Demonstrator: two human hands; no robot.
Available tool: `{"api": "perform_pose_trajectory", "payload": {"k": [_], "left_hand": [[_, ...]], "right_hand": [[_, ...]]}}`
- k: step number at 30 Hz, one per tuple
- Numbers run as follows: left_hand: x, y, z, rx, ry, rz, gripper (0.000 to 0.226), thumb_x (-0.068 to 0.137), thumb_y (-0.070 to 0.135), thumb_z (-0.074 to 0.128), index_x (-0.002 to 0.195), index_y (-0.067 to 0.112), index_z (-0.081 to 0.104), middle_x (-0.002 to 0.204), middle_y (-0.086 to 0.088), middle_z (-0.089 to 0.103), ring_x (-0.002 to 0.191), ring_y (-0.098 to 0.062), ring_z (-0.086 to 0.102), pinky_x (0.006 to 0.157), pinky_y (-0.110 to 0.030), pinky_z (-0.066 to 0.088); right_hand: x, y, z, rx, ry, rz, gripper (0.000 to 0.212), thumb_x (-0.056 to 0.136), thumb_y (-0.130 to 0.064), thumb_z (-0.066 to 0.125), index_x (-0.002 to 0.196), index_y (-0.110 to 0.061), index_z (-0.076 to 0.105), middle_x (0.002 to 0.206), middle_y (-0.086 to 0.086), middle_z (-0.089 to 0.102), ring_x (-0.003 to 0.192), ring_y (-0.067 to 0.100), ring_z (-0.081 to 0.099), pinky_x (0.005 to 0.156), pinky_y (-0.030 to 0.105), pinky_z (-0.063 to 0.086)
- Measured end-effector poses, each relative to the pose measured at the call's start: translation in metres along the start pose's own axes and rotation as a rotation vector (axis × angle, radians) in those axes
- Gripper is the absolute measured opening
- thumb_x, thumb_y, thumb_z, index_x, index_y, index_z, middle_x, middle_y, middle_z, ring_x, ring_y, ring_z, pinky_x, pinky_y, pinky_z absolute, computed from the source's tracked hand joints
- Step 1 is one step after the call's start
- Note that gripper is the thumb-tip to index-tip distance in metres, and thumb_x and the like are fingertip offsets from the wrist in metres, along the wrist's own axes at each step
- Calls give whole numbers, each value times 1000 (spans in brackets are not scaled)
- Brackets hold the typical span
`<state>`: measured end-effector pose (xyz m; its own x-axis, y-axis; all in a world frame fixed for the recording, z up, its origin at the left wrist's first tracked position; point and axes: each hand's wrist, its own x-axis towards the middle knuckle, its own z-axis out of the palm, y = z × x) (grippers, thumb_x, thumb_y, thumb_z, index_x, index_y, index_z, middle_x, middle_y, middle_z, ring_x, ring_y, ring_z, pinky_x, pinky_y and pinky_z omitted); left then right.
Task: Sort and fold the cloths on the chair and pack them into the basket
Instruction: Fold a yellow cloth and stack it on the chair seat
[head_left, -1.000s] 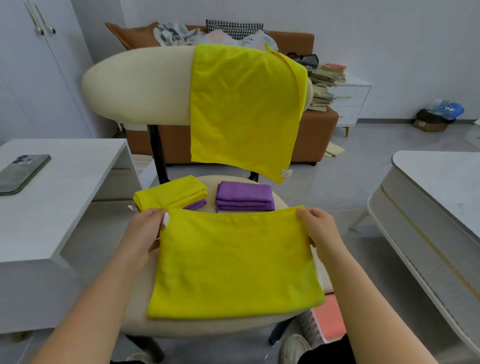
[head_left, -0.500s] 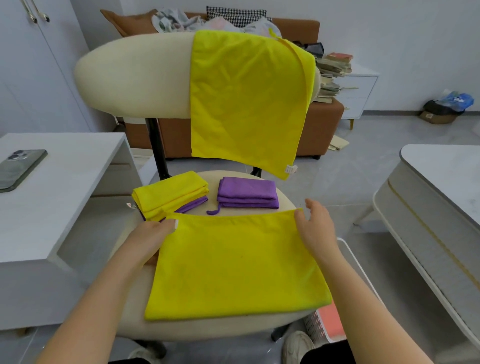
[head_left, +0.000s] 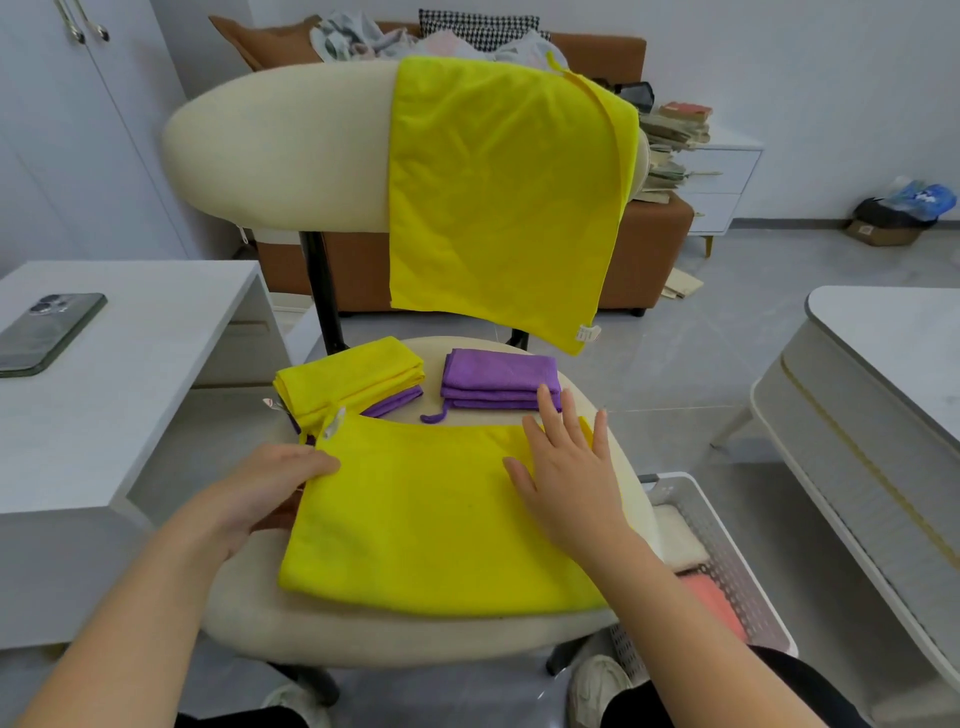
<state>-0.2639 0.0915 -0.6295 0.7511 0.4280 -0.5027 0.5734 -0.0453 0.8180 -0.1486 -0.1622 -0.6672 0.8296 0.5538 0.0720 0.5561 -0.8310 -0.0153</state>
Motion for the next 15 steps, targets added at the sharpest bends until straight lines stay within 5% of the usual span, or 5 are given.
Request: {"api": "perform_pose_trajectory", "payload": {"k": [4, 9, 12, 15], "left_hand": [[-6, 10, -4, -238, -34, 20, 26, 79, 18, 66, 103, 8, 65, 101, -17, 68, 90, -33, 62, 81, -40, 48], [-19, 24, 9, -394, -222, 87, 43, 65, 21, 66, 107, 10, 66, 103, -14, 72, 83, -28, 71, 68, -37, 58], [-21, 34, 34, -454, -294, 131, 22, 74, 14, 68, 95, 8, 67, 92, -13, 73, 71, -22, 71, 61, -31, 58], [-23, 44, 74, -408, -352, 154, 13, 90, 13, 51, 80, 9, 59, 67, -9, 66, 54, -14, 64, 51, -23, 52]], "right_hand": [[-2, 21, 3, 52, -201, 235, 66, 97, -57, 10, 151, -19, 13, 160, 7, -5, 146, 29, -12, 110, 62, -11], [-2, 29, 0, 110, -181, 249, 64, 99, -54, 12, 152, -19, 4, 159, 3, -13, 145, 27, -18, 109, 61, -12], [-3, 27, 0, 175, -149, 183, 59, 102, -45, 17, 153, -19, 2, 159, 1, -13, 145, 22, -17, 112, 55, -12], [-3, 28, 0, 416, 53, 117, 48, 103, -29, 31, 149, -15, 26, 159, 2, 14, 147, 20, 7, 118, 39, 3]]}}
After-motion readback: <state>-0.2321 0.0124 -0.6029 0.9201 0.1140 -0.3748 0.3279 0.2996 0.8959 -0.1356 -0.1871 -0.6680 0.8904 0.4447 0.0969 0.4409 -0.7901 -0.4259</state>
